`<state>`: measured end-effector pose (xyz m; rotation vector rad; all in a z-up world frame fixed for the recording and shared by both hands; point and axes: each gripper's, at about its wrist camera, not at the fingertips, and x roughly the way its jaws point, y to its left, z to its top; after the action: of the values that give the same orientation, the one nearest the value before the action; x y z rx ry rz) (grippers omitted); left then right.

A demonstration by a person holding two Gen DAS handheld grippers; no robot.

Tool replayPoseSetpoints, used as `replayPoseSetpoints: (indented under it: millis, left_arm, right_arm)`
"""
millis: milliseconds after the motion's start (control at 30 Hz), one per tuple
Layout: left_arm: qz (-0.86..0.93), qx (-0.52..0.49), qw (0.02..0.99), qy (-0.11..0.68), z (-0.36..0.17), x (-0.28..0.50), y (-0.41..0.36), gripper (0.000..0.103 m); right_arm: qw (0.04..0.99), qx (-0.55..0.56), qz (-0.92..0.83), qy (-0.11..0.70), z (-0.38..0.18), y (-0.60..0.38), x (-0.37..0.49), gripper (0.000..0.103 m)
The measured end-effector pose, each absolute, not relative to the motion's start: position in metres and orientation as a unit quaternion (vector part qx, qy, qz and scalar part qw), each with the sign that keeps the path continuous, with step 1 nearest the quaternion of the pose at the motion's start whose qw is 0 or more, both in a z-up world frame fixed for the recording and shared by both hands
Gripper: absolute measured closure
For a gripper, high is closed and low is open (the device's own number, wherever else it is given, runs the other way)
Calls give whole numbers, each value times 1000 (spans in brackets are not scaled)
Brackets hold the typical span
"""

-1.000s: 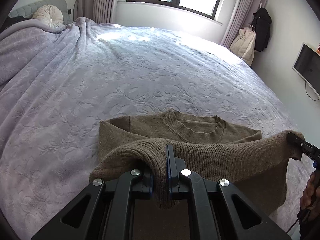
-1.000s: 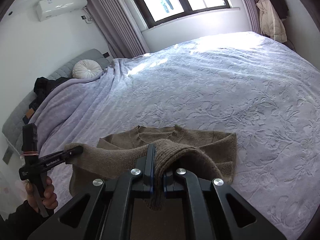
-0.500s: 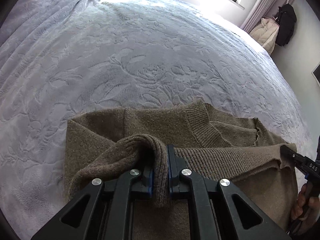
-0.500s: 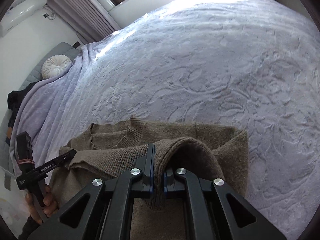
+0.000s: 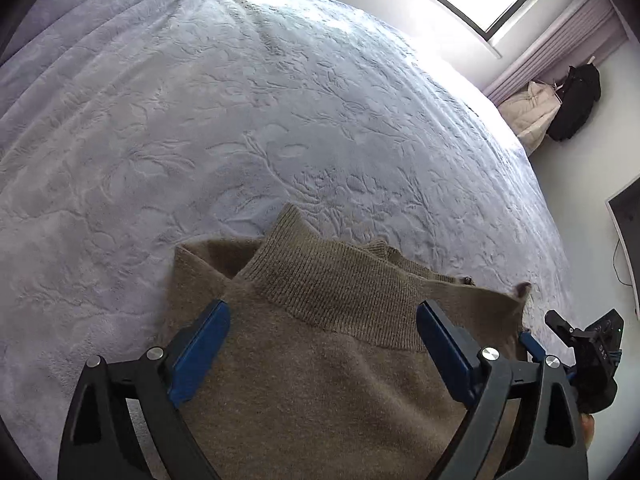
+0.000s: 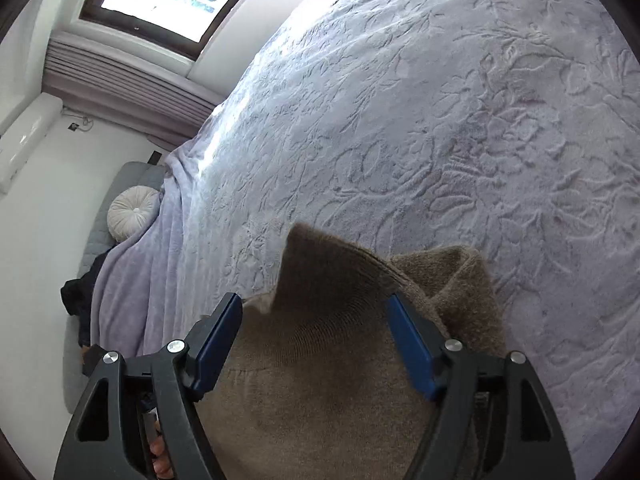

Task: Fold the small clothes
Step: 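Open both grippers and smooth the folded sweater flat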

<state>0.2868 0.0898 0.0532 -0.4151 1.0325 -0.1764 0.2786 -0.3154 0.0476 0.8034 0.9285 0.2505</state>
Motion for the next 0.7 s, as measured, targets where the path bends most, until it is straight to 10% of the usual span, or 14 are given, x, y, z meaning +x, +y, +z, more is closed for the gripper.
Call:
replayPoseSetpoints:
  millis: [433,700]
  left_arm:
    - [-33,76,899,430,41,272,4,8]
    - [0,54,877,478,8,291,52,8]
  right_arm:
    - [893,-58,108,433,83,-197,261,25]
    - [868,-13,66,492,36,-246,279,27]
